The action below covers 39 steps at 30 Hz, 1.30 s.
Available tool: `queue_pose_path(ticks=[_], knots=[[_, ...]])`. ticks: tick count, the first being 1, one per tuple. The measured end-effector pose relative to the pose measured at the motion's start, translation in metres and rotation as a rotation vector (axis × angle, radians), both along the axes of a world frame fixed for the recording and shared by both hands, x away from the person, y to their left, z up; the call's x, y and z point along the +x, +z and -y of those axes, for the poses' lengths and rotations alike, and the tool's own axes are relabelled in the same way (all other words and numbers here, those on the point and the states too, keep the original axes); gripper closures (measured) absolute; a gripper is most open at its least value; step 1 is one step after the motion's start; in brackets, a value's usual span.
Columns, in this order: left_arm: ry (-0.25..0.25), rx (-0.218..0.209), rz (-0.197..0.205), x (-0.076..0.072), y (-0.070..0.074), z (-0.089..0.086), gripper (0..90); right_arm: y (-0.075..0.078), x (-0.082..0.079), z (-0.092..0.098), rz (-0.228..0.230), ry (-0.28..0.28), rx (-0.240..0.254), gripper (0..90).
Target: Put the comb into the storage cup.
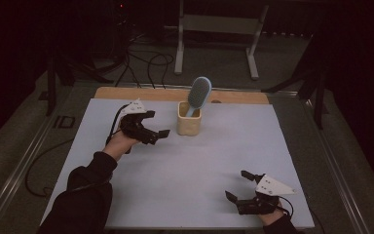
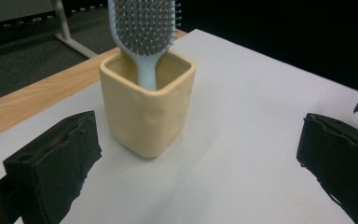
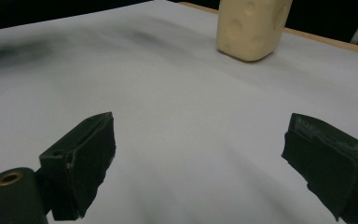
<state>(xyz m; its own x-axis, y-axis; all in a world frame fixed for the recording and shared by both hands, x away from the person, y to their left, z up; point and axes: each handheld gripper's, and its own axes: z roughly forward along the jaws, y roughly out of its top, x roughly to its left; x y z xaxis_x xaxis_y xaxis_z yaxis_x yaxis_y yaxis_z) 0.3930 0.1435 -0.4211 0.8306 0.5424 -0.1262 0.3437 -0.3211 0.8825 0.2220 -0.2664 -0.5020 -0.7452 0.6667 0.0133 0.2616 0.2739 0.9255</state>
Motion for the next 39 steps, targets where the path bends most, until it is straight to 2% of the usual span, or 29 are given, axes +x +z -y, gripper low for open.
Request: queue_pose_path(ticks=[4,10,15,22,25,34,36,39], knots=[[0.003,0.016,0.002,-0.007,-0.003,-0.006,0.0,0.0,0.0,-0.001,0.001,0.003,0.002,8.9],[0.002,0.013,-0.01,-0.017,-0.007,-0.015,0.0,0.001,0.0,0.0,0.006,0.0,-0.001,8.9],[0.008,0.022,-0.01,-0.031,-0.014,-0.029,0.0,0.001,0.0,-0.001,0.0,0.001,0.0,8.9],[0.023,0.028,-0.004,-0.046,-0.016,-0.045,0.0,0.0,0.0,-0.002,0.002,0.003,-0.011,8.9],[0.02,0.049,0.003,-0.055,-0.017,-0.05,0.0,0.0,0.0,-0.002,0.003,0.003,-0.01,8.9],[0.044,0.044,-0.002,-0.076,-0.023,-0.073,0.0,0.001,-0.001,-0.003,0.002,0.001,-0.008,8.9],[0.047,0.047,-0.003,-0.078,-0.024,-0.074,0.0,0.001,-0.001,-0.003,0.002,0.001,-0.008,8.9],[0.054,0.059,-0.007,-0.088,-0.029,-0.084,0.0,0.001,-0.001,-0.003,0.002,0.002,-0.009,8.9]])
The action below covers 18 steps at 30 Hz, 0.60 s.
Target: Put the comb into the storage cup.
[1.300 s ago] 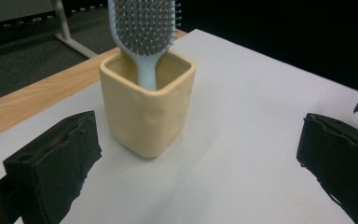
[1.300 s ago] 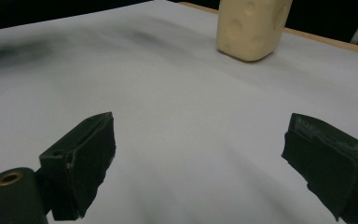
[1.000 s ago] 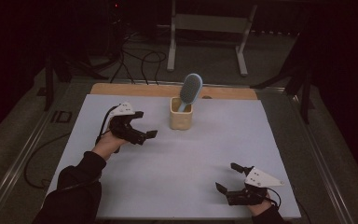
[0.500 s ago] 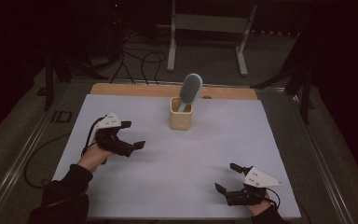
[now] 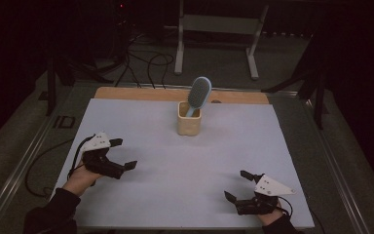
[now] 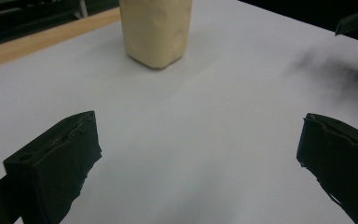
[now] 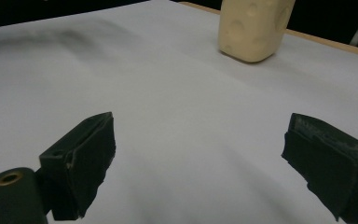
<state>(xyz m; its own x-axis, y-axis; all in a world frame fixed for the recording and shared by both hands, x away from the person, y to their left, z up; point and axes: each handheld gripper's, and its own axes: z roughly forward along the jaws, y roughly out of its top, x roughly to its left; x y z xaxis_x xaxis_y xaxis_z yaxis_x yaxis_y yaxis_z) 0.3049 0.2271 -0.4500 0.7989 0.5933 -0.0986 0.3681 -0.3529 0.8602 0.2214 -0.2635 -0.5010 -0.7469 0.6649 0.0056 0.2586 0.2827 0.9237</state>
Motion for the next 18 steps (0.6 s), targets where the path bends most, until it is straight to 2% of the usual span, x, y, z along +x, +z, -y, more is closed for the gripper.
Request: queue_pose_path(ticks=[8,18], knots=[[0.017,0.008,0.003,-0.018,-0.012,-0.01,0.0,0.0,0.0,-0.001,0.002,-0.001,-0.003,8.9],[0.062,0.018,0.003,-0.041,-0.03,-0.023,0.0,0.0,0.0,-0.001,0.001,0.0,-0.001,8.9]])
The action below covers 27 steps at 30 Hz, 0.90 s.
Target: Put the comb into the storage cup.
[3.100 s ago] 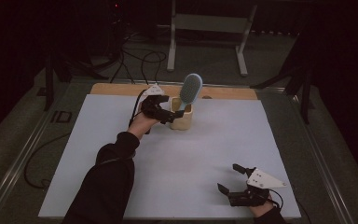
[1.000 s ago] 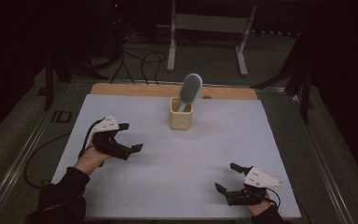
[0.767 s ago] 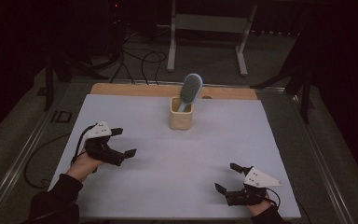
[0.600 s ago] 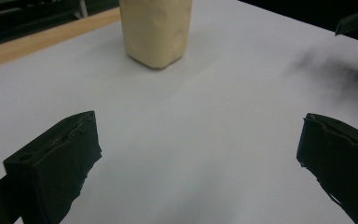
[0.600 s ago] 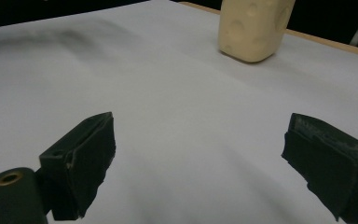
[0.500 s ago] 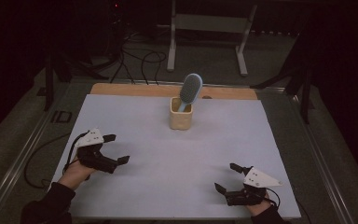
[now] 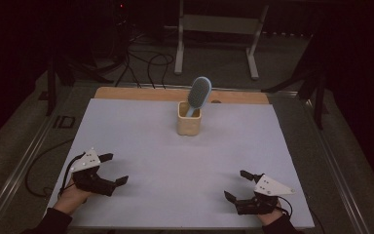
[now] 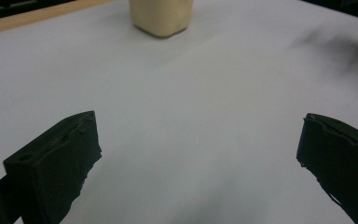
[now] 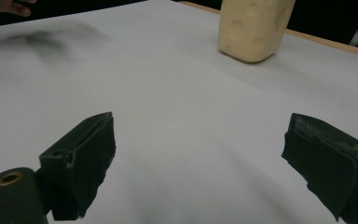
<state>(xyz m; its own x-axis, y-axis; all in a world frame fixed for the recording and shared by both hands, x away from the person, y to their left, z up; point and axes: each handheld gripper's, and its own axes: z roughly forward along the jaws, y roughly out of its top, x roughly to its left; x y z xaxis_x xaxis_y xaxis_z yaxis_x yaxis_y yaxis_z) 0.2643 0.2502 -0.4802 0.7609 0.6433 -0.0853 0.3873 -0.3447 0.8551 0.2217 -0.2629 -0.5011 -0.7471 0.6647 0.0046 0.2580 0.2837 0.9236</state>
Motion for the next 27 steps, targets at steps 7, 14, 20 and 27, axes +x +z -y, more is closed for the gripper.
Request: queue_pose_path(ticks=[7,14,20,27], knots=[[0.054,-0.013,-0.008,-0.015,-0.012,-0.014,0.0,0.0,0.0,0.0,0.002,0.0,-0.005,8.9],[0.099,0.004,-0.018,-0.028,-0.022,-0.026,0.0,0.0,0.0,-0.001,0.001,0.0,-0.007,8.8],[0.143,0.014,-0.019,-0.04,-0.029,-0.033,0.0,-0.001,0.001,0.0,0.003,0.002,-0.011,8.9],[0.151,0.028,-0.002,-0.045,-0.032,-0.037,0.0,-0.002,0.001,-0.001,-0.003,0.007,-0.012,8.9]])
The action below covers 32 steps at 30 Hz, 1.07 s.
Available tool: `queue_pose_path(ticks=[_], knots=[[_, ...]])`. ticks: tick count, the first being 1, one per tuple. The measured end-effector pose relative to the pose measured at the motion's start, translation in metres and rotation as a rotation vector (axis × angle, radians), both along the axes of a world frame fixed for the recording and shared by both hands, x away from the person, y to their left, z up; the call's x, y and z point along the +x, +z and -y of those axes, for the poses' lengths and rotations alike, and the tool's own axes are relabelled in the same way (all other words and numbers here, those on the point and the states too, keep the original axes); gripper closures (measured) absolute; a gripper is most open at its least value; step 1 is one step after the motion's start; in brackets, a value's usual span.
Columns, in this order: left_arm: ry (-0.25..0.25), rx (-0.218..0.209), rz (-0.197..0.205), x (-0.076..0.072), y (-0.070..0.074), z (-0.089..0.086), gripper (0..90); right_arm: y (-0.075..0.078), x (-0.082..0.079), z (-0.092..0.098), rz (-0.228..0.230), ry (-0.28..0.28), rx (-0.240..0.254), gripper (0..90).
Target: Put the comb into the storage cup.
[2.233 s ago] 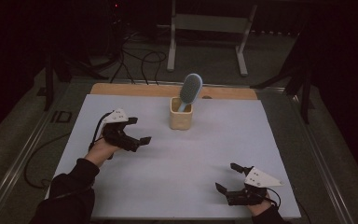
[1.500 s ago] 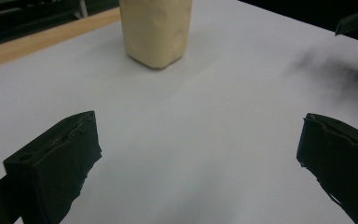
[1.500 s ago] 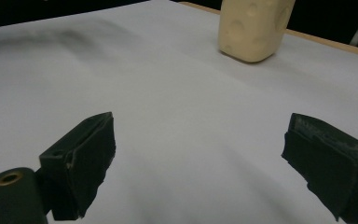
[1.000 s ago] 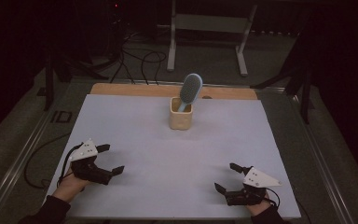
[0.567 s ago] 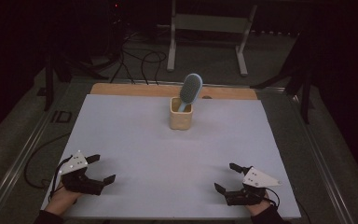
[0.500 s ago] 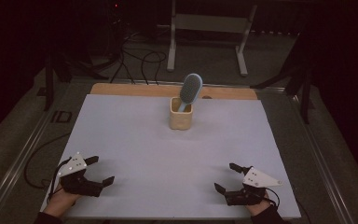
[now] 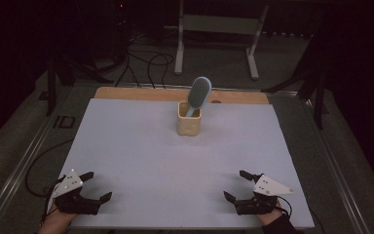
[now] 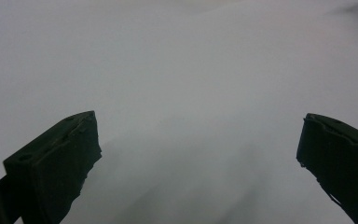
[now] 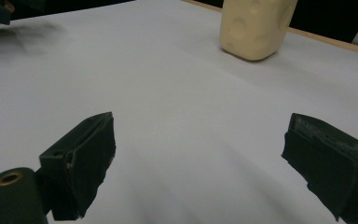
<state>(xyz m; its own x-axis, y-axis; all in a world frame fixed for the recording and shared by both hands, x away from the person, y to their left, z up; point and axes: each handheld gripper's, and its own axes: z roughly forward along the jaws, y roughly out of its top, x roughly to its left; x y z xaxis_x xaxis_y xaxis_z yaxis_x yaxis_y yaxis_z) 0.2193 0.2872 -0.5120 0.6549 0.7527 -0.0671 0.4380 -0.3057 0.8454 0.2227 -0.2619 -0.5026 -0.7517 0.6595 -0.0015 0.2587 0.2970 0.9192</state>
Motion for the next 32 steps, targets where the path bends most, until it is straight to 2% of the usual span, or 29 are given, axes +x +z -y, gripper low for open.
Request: queue_pose_path(ticks=[8,18,32], knots=[[0.03,0.025,0.003,0.0005,-0.0016,-0.0004,0.0,-0.0014,0.0013,-0.0007,-0.002,0.005,-0.006,8.9],[0.057,0.023,0.013,-0.0021,-0.0013,0.0004,0.0,-0.0026,0.0027,-0.0026,-0.003,0.008,-0.013,8.9],[0.047,0.023,0.013,-0.0029,-0.0008,0.0019,0.0,-0.0035,0.0042,-0.006,-0.01,0.014,-0.018,8.9]])
